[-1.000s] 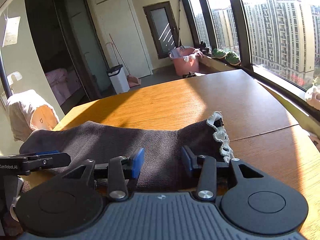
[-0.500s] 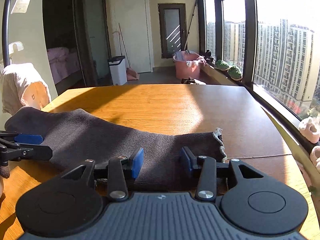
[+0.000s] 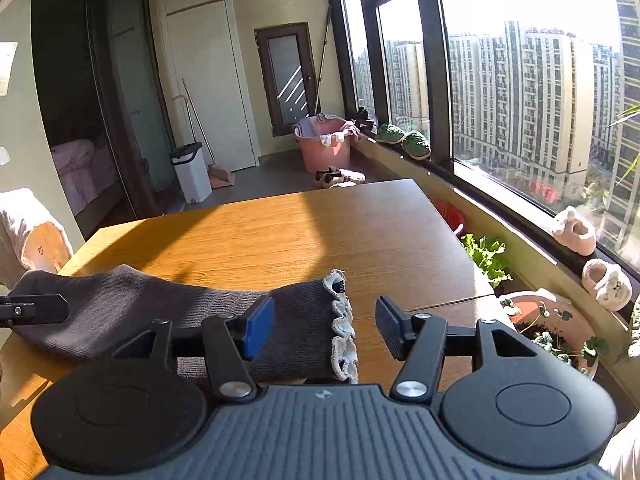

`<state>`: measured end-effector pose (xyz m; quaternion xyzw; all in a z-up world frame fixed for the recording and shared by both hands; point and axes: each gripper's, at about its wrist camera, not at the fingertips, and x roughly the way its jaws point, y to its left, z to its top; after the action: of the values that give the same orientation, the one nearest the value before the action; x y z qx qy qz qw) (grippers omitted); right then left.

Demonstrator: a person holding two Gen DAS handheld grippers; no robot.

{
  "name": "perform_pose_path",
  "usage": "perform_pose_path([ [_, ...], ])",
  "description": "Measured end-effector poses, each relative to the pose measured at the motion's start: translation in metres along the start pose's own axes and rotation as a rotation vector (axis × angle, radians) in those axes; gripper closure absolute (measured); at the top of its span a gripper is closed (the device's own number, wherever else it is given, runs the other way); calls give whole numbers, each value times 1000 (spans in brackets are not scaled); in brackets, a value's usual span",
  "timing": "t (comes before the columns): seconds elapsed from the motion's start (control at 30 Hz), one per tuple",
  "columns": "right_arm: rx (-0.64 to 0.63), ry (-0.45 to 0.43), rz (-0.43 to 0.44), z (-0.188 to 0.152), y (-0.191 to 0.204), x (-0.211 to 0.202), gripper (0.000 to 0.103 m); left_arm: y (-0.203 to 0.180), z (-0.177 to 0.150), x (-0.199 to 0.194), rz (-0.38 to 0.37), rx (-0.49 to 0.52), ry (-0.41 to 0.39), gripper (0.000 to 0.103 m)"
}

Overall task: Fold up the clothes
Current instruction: 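Move the right gripper to the ribbed end of the strip and grasp it, then roll the ribbed end over with the right gripper while the left gripper grasps the rolled edge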

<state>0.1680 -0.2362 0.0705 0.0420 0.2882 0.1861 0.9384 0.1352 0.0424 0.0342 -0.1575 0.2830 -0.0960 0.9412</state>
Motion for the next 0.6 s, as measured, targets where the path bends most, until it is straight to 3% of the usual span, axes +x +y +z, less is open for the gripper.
perform_pose_path([
  [0.1, 101, 34, 7, -6, -16, 7, 46, -24, 9, 19, -17, 37, 23, 0],
  [0.17, 174, 63, 55, -13, -24, 15, 50, -39, 7, 40, 17, 58, 62, 1],
  [0.27, 265, 76, 133, -22, -32, 23, 76, -45, 3, 53, 10, 25, 103, 3],
  [0.33, 211, 30, 123, -16, -27, 19, 90, -46, 2, 57, 1, 10, 118, 3],
  [0.43, 80, -2, 140, -9, -6, 15, 92, -49, 5, 57, 26, 31, 118, 5],
  [0.5, -19, -14, 159, -4, 11, 12, 92, -51, 12, 60, 13, 14, 130, 20],
  [0.6, -149, 14, 172, -10, 38, 16, 92, -55, 26, 71, -30, -35, 159, 27],
])
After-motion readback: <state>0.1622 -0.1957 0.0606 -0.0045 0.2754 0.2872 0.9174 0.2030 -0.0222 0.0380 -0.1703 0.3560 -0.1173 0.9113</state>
